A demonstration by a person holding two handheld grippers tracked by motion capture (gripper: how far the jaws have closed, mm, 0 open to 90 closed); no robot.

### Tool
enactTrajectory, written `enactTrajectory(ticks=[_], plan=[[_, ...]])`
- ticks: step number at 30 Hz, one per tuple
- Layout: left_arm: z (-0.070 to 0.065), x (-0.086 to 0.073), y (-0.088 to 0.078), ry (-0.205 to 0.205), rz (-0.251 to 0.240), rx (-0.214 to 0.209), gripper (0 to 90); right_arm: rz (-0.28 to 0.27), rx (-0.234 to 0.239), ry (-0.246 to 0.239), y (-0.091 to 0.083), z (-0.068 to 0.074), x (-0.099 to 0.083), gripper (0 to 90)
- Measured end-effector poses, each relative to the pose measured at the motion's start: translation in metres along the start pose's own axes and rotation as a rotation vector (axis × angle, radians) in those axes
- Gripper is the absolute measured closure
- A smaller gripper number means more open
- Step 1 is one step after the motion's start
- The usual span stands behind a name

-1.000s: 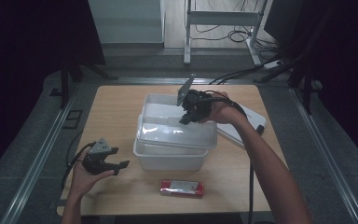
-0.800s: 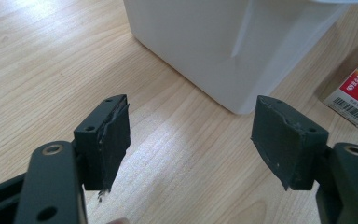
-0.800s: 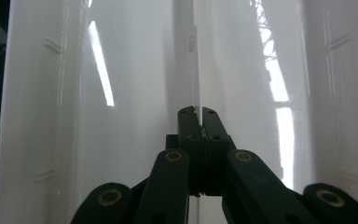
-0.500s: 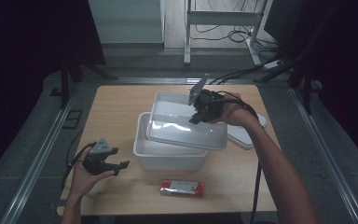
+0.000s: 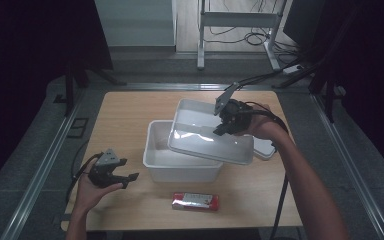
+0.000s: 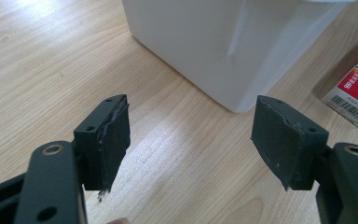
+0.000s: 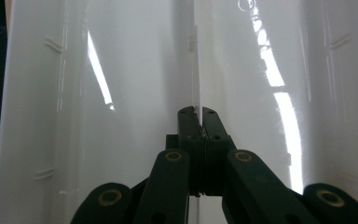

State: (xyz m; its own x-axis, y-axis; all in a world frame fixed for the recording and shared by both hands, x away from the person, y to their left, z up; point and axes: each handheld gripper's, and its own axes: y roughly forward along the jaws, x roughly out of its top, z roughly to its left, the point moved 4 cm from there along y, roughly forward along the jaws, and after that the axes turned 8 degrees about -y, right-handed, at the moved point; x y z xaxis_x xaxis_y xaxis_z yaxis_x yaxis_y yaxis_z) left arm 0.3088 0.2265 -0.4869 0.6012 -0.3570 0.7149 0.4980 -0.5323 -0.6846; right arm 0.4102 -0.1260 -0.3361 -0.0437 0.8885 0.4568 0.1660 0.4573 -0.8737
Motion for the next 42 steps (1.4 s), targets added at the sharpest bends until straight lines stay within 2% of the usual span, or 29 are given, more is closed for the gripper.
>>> enactTrajectory(ticks=[4,16,23,29,39,42], plan=[[-0.002,0.001,0.001,-0.039,-0.01,-0.032,27.5,0.007,-0.005,0.007,-0.003,0.0,-0.008,89.6],[-0.002,0.0,0.002,-0.031,0.003,-0.03,27.5,0.012,0.0,0.022,-0.004,0.002,-0.017,89.6],[-0.003,0.0,0.003,-0.032,0.006,-0.036,27.5,0.002,-0.022,0.04,-0.019,0.006,-0.026,89.7],[-0.003,0.0,0.003,-0.032,0.01,-0.035,27.5,0.001,-0.028,0.065,-0.028,0.01,-0.042,89.6],[-0.003,-0.001,0.005,-0.027,0.024,-0.034,27.5,0.0,-0.052,0.124,-0.041,0.019,-0.081,89.6],[-0.003,-0.001,0.005,-0.028,0.023,-0.032,27.5,-0.002,-0.053,0.128,-0.041,0.02,-0.085,89.6]])
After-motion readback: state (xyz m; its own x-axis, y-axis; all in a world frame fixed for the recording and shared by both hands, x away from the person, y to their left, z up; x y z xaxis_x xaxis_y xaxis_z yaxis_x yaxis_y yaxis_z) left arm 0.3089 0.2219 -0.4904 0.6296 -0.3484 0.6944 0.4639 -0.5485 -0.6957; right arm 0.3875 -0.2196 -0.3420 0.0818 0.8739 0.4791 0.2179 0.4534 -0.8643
